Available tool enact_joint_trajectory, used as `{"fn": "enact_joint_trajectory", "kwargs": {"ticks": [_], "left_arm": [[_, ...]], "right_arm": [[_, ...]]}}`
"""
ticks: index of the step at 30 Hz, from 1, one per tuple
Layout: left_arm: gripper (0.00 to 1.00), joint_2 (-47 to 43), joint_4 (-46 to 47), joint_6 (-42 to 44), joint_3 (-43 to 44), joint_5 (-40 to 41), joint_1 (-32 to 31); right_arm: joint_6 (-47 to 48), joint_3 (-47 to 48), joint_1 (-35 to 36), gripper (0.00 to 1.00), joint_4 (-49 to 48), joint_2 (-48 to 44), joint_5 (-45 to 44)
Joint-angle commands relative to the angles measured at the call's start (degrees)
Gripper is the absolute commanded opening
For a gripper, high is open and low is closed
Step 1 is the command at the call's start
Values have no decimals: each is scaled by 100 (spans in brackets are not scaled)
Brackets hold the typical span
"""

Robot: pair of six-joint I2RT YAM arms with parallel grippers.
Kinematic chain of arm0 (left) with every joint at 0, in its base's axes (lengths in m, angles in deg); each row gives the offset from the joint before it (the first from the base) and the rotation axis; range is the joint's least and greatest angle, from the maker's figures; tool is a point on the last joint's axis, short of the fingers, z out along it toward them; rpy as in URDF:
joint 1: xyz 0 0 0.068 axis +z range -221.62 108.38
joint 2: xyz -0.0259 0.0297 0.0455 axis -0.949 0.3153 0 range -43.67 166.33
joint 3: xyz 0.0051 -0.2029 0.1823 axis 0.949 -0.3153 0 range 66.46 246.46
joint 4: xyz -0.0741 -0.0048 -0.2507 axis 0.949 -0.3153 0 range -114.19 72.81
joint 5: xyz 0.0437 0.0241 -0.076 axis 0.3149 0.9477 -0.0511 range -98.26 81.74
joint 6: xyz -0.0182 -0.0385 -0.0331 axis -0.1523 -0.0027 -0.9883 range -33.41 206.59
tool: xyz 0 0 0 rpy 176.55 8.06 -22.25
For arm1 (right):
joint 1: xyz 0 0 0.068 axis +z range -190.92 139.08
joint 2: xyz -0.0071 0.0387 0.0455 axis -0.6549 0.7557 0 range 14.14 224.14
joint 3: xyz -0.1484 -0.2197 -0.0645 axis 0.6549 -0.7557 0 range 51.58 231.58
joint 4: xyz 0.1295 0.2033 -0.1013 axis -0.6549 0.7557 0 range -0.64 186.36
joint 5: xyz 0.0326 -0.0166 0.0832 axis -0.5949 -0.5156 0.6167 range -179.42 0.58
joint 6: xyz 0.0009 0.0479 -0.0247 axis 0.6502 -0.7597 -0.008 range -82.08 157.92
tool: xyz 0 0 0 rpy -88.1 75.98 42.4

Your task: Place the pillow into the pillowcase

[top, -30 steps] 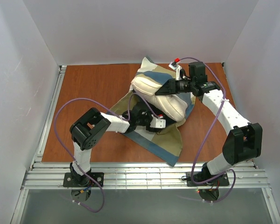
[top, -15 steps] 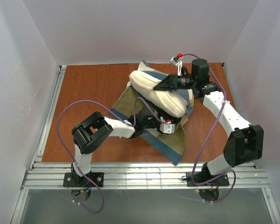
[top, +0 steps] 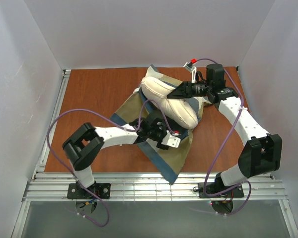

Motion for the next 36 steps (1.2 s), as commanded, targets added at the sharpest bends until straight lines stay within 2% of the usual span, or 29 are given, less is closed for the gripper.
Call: {"fn": "enact_joint_trajectory", "kwargs": {"ticks": [1, 2, 6, 15, 23, 27, 31, 36], "left_arm": [[0, -1105, -1960, 251, -246, -621, -1], [0, -1385, -2085, 129, -298, -578, -18], [0, -1703, -2988, 144, -80, -262, -27], [0, -1740, -4159, 251, 650, 134, -18], [0, -2003, -4178, 225, 834, 520, 8], [0, -2196, -4766, 260, 879, 731, 61], [0, -2573, -5136, 514, 344, 1012, 192], [0, -3013, -4908, 331, -456, 1311, 360]], "right_arm": [[1812, 306, -28, 1, 1033, 219, -903], [2407, 297, -2, 1, 1296, 394, -1366], [3603, -18, 182, 1, 1500, 790, -2265], [5091, -774, 1165, 1, 1966, 1765, -3629], [5418, -1337, 1808, 1, 1932, 2285, -4130], [5761, -1706, 1870, 1, 1703, 2198, -4516], [6130, -2119, 1862, 1, 1554, 1943, -5253], [5877, -1760, 1353, 1, 1562, 1951, -5405]]}}
